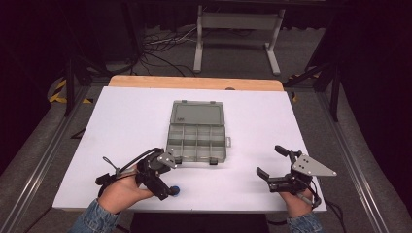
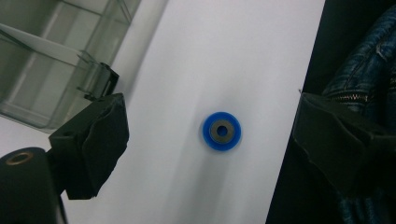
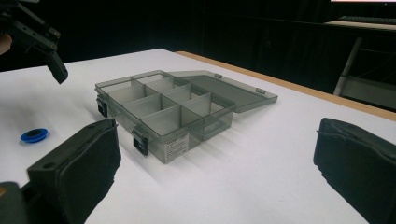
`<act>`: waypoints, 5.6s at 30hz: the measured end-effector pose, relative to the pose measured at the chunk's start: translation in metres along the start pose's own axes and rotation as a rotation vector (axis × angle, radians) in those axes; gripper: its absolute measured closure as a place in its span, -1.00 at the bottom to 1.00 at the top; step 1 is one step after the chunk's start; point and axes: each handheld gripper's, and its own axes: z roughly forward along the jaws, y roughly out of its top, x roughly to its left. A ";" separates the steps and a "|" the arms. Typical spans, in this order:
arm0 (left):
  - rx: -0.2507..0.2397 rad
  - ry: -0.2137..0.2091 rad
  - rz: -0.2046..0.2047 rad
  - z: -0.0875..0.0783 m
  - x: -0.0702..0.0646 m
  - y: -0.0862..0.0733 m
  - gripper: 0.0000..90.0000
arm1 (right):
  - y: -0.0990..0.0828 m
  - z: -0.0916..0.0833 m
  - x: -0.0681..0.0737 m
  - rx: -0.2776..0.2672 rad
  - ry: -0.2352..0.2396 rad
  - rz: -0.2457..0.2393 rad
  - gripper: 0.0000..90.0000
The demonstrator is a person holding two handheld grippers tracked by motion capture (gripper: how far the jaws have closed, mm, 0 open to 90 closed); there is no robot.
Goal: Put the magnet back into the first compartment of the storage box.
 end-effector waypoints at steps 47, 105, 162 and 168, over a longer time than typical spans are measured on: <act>0.137 -0.042 0.007 0.042 -0.005 -0.007 -0.10 | 0.000 0.001 0.001 0.015 0.009 -0.017 -0.95; 0.045 0.049 0.052 -0.019 0.004 0.013 0.38 | -0.002 0.002 0.001 0.023 0.010 -0.012 -0.95; -0.021 0.170 -0.174 -0.015 0.130 0.051 0.38 | -0.002 0.000 -0.002 0.025 0.014 -0.006 -0.95; -0.028 0.171 -0.193 -0.011 0.137 0.051 0.38 | -0.002 0.001 -0.002 0.022 0.016 -0.005 -0.95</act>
